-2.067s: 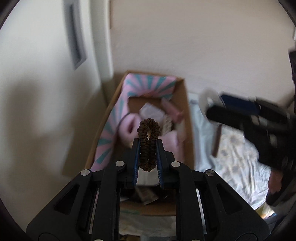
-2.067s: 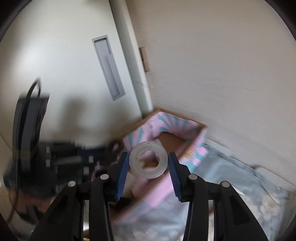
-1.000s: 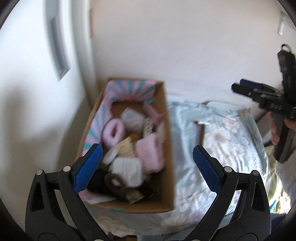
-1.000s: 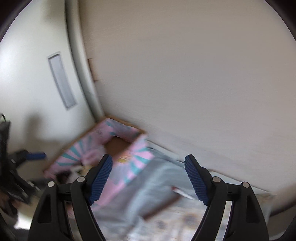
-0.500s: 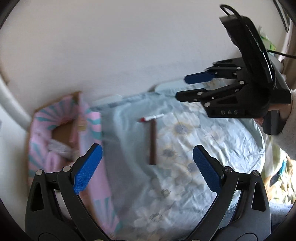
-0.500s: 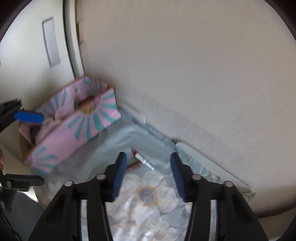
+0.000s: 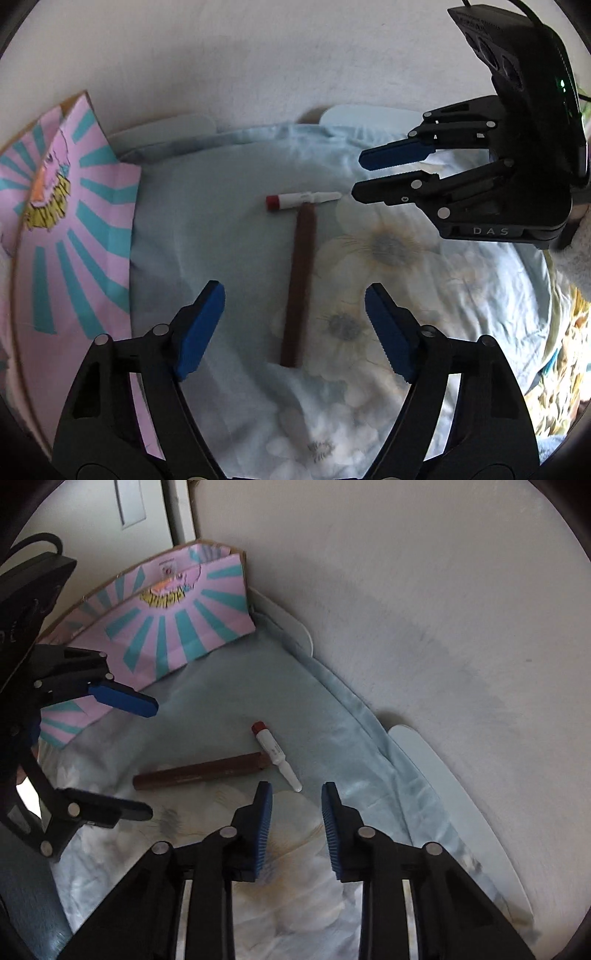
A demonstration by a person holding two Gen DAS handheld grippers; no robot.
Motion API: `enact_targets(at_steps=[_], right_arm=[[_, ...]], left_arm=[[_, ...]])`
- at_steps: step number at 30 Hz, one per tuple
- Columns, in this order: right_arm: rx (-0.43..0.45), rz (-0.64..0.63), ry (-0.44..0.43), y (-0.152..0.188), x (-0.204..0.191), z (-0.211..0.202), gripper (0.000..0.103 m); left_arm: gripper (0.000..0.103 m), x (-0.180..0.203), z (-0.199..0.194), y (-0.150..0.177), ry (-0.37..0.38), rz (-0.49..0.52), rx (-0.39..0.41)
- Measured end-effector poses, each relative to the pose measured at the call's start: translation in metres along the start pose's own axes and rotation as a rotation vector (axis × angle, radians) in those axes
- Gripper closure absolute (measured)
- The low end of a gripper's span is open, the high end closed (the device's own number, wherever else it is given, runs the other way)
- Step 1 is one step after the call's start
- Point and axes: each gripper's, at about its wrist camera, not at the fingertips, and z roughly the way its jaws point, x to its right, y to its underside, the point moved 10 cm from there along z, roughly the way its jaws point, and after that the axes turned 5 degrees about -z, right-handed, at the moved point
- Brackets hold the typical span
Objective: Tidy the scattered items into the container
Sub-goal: 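Grasp the brown pencil with left tool while right grasps the red-capped white tube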
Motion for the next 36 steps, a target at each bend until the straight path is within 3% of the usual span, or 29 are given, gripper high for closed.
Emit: enact_targets(at_steps=[14, 28, 31, 33, 35, 36], right_arm=[[0.020, -0.155, -0.083, -0.013, -0.015, 0.030, 0.078], [0.046, -0.191, -0.149, -0.030, -0.036, 0.037, 0.078], [0.044, -0.198, -0.160, -0.028, -0.044, 0.042, 0.078], [0.046, -0.192, -0.161, -0.027, -0.048, 0.042, 0.080], [0.046, -0.174, -0.148, -0.027, -0.049, 0.041, 0.093], [0.046, -0.171, -0.139, -0.027, -0.049, 0.040, 0.093]], left_arm=[[0.026, -0.003, 0.018, 0.008, -0.061, 0.028, -0.017], [0.027, -0.007, 0.017, 0.006, -0.057, -0.002, -0.004], [0.042, -0.010, 0.014, 0.006, -0.069, -0.003, 0.013], [0.072, -0.014, 0.010, 0.005, -0.076, -0.011, 0.024], [0.085, -0.019, 0.008, 0.005, -0.073, -0.034, 0.026], [0.087, -0.022, 0.007, 0.006, -0.070, -0.045, 0.026]])
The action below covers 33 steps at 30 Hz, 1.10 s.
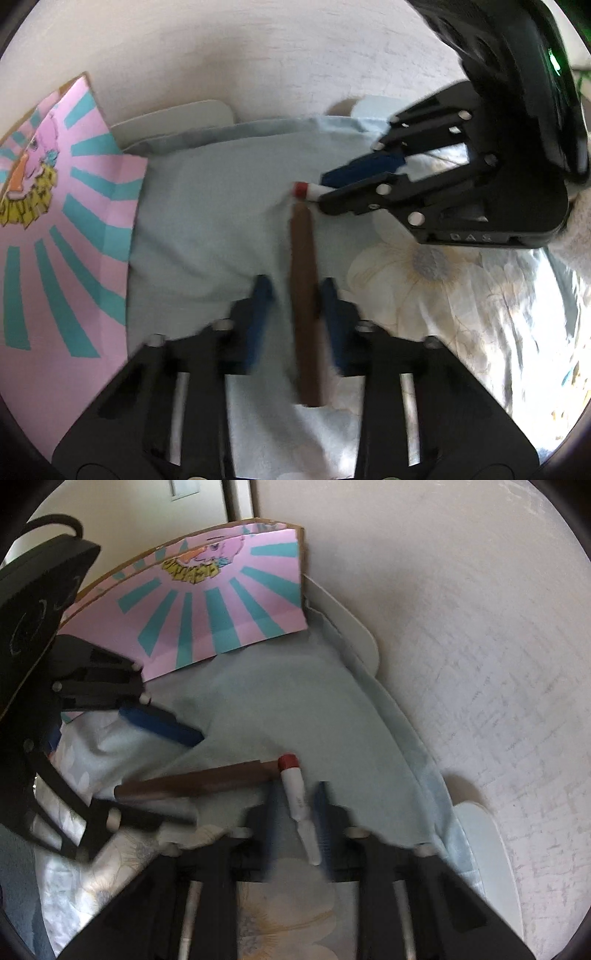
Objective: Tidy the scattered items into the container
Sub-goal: 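Carry the pencil and tube into the striped box and open both tools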
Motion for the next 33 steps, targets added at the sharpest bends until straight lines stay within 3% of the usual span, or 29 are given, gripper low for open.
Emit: enact_targets(at_steps=[7, 20, 25, 33], right_arm=[[0.008, 0.040, 0.047, 0.001, -0.012, -0.005, 0.093], [-0.002, 0.144, 0.102, 0.017, -0.033, -0.028, 0.093], [0.015, 0.158, 0.126, 0.016, 0.015, -0.045, 0.093], [0.037, 0.192, 0.130, 0.014, 0.013, -0.037, 0.093]], left_arm=[[0.090, -0.001, -0.011, 0.005, -0.039, 0.002, 0.010], [0.093, -0.009, -0.046, 0.004, -0.030, -0.049, 0.024], [0.094, 0.003, -0.046, -0.001, -0.014, -0.022, 0.015], [0.094, 0.019, -0.024, 0.011, 0.008, -0.003, -0.022]])
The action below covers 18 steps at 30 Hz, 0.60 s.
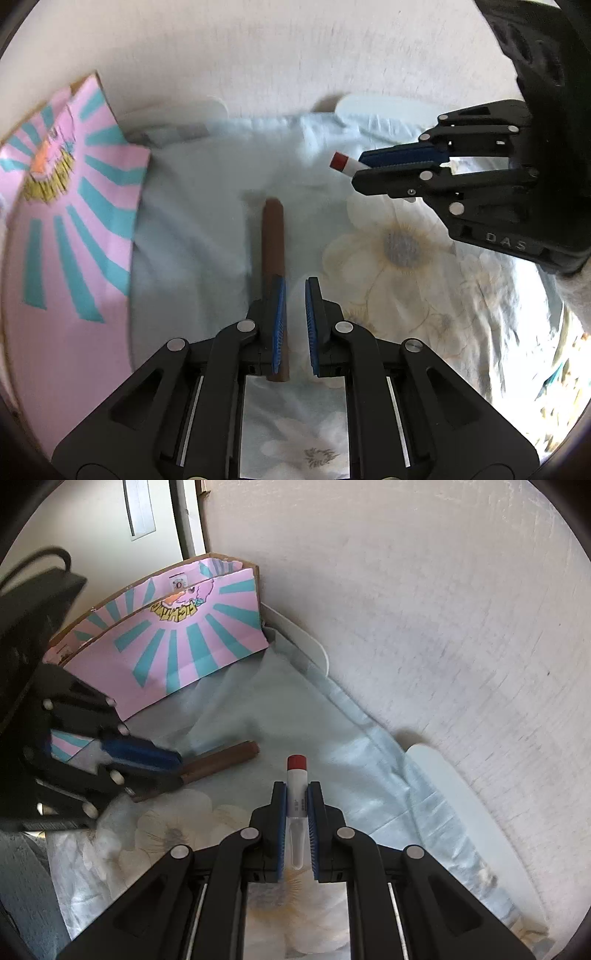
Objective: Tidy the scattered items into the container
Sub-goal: 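Carry the pencil and tube into the striped box and open both tools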
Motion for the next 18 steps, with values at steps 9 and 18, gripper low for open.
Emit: enact_targets(at_steps=[9, 18], right_arm=[[0.015, 0.021, -0.006, 0.009, -0.008, -0.014, 0.093], [0.038, 0.032, 0.007, 0.008, -0.004, -0.026, 0.093]], left_arm=[[0.074, -0.016, -0.002, 0.000, -0.018, -0.047, -0.013], [0.091, -0.012, 0.013, 0.007, -0.035, -0.049, -0.008]])
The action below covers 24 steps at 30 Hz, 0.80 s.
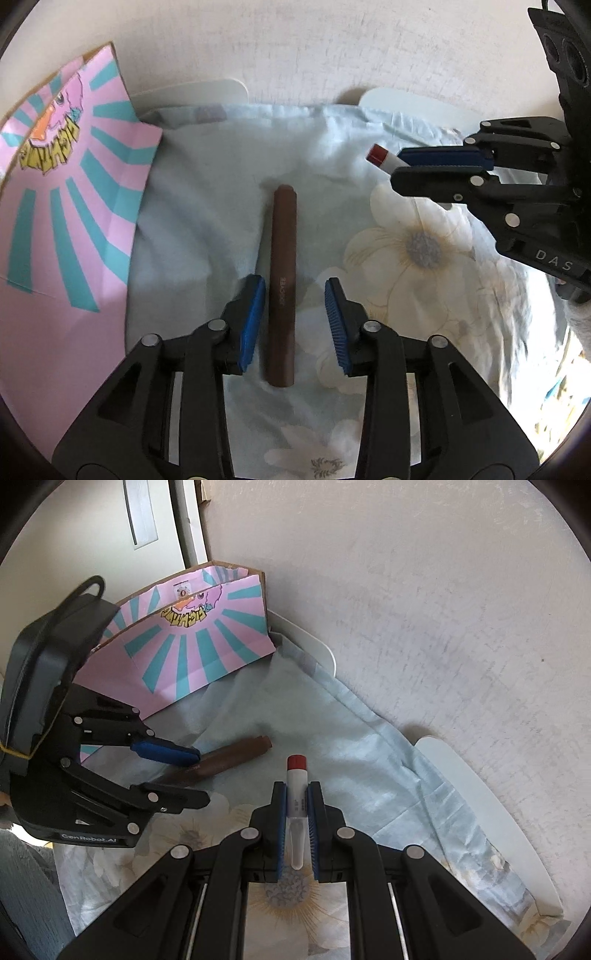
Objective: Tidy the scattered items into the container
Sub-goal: 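Carry the pencil and tube into the striped box and open both tools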
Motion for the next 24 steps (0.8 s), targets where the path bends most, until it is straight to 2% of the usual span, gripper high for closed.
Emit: enact_targets(at_steps=[9, 15, 19, 24], right_arm=[[0.006, 0.005, 0.006, 0.005, 0.003, -0.006, 0.093], [0.025, -0.001, 0.016, -0.005, 0.003, -0.021, 0.093], [0.043, -0.029, 0.019, -0.028, -0.004, -0.043, 0.093], [0.129, -0.059, -0.024, -0.085, -0.029, -0.075, 0.093]], left_arm=[[0.091, 0.002, -0.023, -0.004, 0.013, -0.015, 0.058], [0.091, 0.002, -0.072, -0.023, 0.005, -0.012, 0.111], [0.091, -0.016, -0.112, -0.034, -0.049, -0.021, 0.147], [0.091, -0.057, -0.177, -0.036, -0.140, -0.068, 0.206]])
